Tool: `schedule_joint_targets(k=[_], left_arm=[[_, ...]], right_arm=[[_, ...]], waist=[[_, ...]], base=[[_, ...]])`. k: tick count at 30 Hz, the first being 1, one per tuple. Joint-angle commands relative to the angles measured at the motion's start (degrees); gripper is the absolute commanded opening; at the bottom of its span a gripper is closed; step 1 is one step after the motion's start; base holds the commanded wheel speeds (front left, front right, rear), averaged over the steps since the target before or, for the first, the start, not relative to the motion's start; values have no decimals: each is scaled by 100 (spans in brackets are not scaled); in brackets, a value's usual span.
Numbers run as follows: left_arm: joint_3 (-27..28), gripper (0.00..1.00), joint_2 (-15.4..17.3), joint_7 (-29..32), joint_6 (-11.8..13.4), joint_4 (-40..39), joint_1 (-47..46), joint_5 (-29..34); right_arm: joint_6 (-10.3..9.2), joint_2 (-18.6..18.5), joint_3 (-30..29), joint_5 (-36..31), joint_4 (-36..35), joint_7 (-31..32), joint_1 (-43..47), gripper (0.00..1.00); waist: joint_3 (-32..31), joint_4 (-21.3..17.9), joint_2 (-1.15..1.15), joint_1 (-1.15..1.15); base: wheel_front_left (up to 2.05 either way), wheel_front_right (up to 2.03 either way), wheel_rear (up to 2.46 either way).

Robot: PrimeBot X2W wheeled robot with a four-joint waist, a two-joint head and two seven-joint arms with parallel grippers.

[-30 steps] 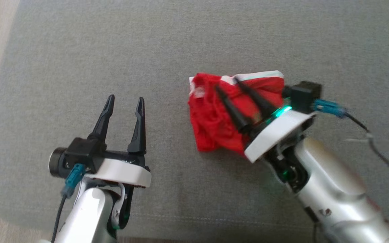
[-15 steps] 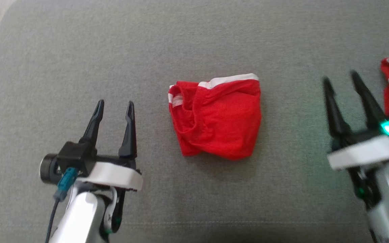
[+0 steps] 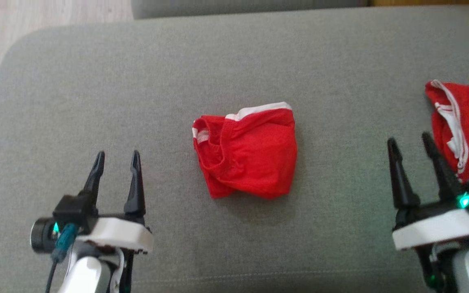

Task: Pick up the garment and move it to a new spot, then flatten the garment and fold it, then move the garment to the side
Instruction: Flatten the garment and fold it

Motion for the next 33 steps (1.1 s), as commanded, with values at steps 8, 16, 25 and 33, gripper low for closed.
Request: schedule_joint_targets(k=[8,16,25,33], left_arm=[[205,100,210,22,69,-184,322,-53],[181,100,260,76,135,-269,549,-76],[170,100,303,125,182,-317,589,-85],[156,100,328,126,217,-338,562,-87]], right_arm=[[20,158,7,-111,-408,263,566,100],[20,263,-26,-198,-557,403,818,100],[20,309,-62,-257,-620,484,871,100],[20,345,-84,-270,-628,524,858,100]], waist=[[-555,-98,0,0],[-774,-122,0,0],[-806,-134,0,0],[-782,-146,0,0]], base=[[0,0,0],[0,0,0],[0,0,0],[0,0,0]])
